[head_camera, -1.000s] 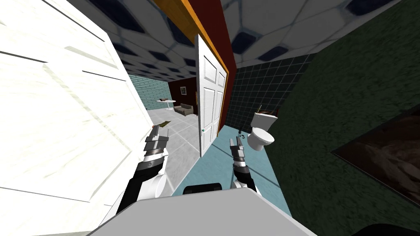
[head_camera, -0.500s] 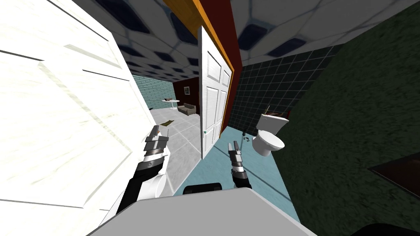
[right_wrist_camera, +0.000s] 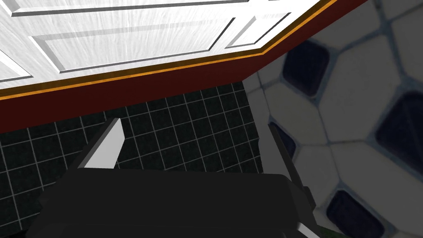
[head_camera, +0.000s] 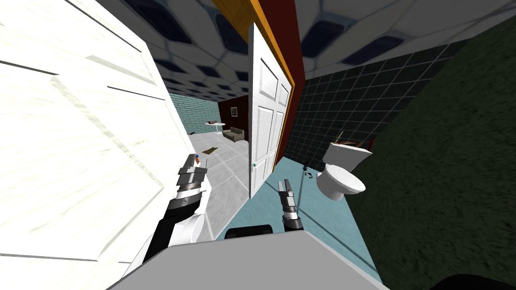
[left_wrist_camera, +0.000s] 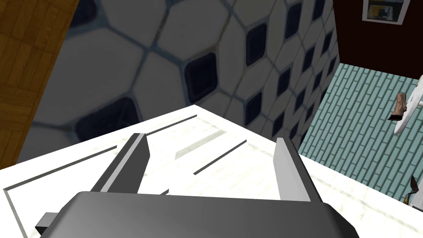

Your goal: Push the door open

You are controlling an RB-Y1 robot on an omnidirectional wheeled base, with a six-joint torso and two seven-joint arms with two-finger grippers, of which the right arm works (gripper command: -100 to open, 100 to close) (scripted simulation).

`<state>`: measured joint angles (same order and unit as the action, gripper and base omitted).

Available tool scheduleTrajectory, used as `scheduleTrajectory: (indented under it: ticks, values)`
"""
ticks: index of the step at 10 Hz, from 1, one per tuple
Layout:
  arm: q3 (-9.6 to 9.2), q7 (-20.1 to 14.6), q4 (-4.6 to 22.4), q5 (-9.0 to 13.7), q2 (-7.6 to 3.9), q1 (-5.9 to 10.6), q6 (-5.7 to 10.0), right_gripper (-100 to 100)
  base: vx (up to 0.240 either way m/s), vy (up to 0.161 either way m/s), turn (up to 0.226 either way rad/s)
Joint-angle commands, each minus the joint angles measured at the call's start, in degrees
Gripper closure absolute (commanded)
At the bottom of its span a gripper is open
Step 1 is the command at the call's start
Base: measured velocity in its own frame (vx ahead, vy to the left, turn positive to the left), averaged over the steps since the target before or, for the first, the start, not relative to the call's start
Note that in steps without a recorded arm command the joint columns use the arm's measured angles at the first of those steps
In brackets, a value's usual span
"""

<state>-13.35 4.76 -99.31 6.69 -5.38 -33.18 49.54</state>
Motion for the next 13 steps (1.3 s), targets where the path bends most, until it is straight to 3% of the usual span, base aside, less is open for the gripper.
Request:
scheduleTrajectory:
  ticks: [1,13]
  values:
    - [-0.71,0.4,2.2,0.0,-0.12,-0.19,1.45,-100,0.089,-0.007,0.11]
    - [-6.63,2.9,18.6,-0.2,-0.61,-2.63,12.99,-100,0.096,-0.025,0.125]
